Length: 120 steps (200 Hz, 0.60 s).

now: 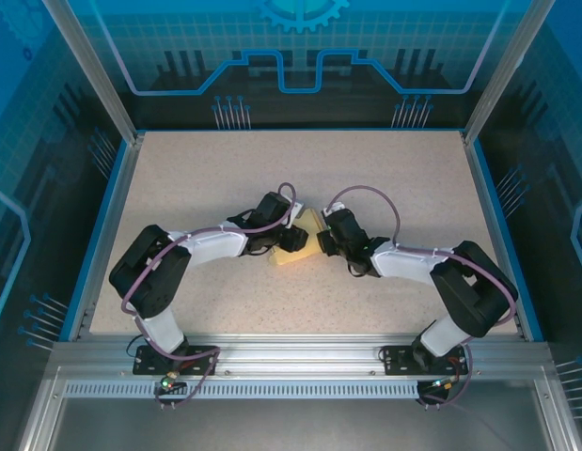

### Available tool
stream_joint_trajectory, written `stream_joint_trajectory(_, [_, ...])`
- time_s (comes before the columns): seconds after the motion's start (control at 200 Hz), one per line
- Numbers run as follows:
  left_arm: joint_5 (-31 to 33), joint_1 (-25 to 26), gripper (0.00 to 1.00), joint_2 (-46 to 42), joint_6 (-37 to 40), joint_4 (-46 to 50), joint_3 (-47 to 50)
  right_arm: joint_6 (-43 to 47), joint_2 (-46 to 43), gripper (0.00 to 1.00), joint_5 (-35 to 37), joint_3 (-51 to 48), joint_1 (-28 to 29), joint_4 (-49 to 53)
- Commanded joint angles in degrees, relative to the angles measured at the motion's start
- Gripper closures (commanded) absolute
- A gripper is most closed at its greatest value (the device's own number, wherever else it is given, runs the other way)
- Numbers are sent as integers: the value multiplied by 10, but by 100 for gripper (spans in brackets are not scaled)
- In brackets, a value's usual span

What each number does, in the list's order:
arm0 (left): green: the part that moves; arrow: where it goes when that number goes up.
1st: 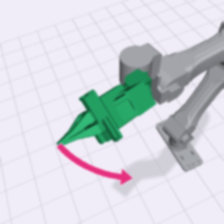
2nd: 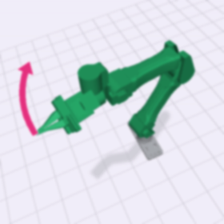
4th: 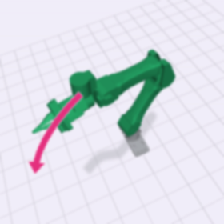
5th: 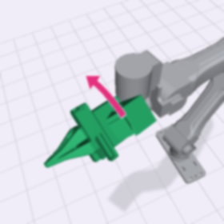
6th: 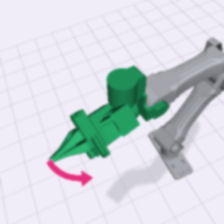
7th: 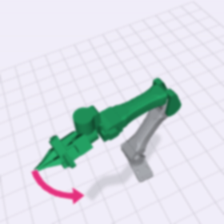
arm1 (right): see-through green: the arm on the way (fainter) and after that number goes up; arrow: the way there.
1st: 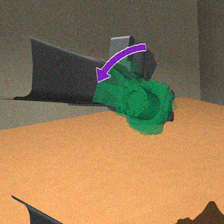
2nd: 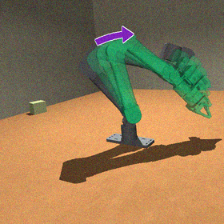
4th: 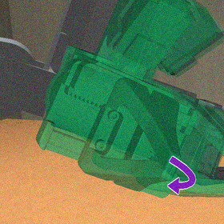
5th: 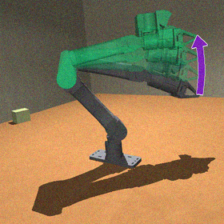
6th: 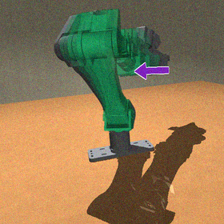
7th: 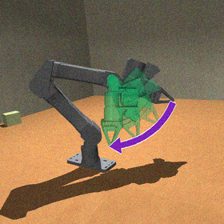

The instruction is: Fold the paper box

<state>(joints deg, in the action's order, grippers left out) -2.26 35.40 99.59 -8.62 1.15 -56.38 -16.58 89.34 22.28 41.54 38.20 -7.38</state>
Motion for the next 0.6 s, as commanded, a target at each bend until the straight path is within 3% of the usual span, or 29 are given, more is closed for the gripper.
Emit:
stream_joint_trajectory(0.0, [20,-6,52,-19,14,8,-9,7,-21,51,12,-14,-5,17])
stream_joint_trajectory(0.285, [10,-29,43,-1,5,22,-35,3,-26,51,18,-21,-4,19])
stream_joint_trajectory(0.595, [-48,-69,35,45,-23,38,-77,9,-23,50,18,-16,-4,26])
